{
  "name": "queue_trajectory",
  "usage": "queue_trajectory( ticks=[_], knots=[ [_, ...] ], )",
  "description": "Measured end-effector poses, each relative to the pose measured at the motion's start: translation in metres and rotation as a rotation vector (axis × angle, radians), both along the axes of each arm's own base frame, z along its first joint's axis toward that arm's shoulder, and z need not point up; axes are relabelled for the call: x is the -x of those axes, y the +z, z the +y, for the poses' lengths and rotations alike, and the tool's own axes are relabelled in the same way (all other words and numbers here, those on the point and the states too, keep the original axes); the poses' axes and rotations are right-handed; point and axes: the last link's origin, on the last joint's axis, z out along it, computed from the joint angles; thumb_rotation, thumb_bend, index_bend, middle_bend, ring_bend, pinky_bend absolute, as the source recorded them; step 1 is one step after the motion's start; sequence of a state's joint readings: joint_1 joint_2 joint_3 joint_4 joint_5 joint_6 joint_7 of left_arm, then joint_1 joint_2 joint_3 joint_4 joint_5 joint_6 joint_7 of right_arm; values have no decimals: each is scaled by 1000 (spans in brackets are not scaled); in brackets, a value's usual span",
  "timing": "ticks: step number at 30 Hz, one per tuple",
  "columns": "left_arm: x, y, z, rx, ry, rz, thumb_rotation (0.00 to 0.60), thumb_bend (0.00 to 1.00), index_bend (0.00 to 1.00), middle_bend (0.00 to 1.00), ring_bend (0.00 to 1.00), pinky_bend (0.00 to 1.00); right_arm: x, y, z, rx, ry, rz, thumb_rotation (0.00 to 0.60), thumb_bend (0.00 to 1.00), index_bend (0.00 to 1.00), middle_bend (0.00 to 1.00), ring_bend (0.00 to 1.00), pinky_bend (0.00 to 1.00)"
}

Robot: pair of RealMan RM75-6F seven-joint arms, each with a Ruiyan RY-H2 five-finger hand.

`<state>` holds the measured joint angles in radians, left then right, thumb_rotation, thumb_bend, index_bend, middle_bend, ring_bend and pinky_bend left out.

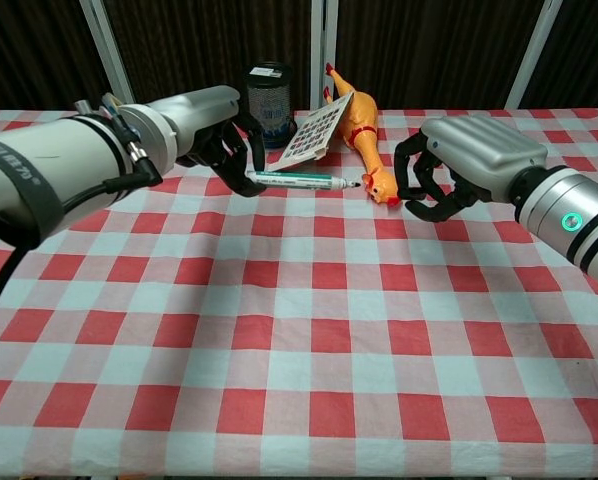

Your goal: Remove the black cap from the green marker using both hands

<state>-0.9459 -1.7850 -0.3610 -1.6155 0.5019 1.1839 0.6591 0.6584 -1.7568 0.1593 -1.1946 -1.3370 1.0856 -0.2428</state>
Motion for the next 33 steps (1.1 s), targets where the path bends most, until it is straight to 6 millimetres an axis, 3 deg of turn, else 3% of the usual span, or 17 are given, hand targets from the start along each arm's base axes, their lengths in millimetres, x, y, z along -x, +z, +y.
queue_trajectory(
  ticks=[3,9,11,18,24,33],
  knots=[
    [2,0,0,3,1,-2,600,453,652,677,1000,1000,2,-5,-1,-13,-10,7,600,313,874,744,428,321],
    [7,2,2,6,9,-4,600,454,652,676,1000,1000,3,-11,-2,-55,-18,21,600,111,696,643,355,223],
    [8,2,2,8,9,-10,600,454,652,677,1000,1000,5,-10,-2,-62,-25,27,600,94,646,613,330,207],
    [11,6,1,17,-2,-34,600,455,652,676,1000,1000,8,-5,-2,-53,-39,23,600,88,615,565,303,200],
    [20,10,0,12,9,-40,600,455,652,676,1000,1000,20,18,-6,10,-60,3,600,75,592,547,296,201],
    [46,10,4,9,-4,-1,600,455,652,676,1000,1000,58,92,-4,167,-129,-58,600,66,496,498,262,201]
  ],
)
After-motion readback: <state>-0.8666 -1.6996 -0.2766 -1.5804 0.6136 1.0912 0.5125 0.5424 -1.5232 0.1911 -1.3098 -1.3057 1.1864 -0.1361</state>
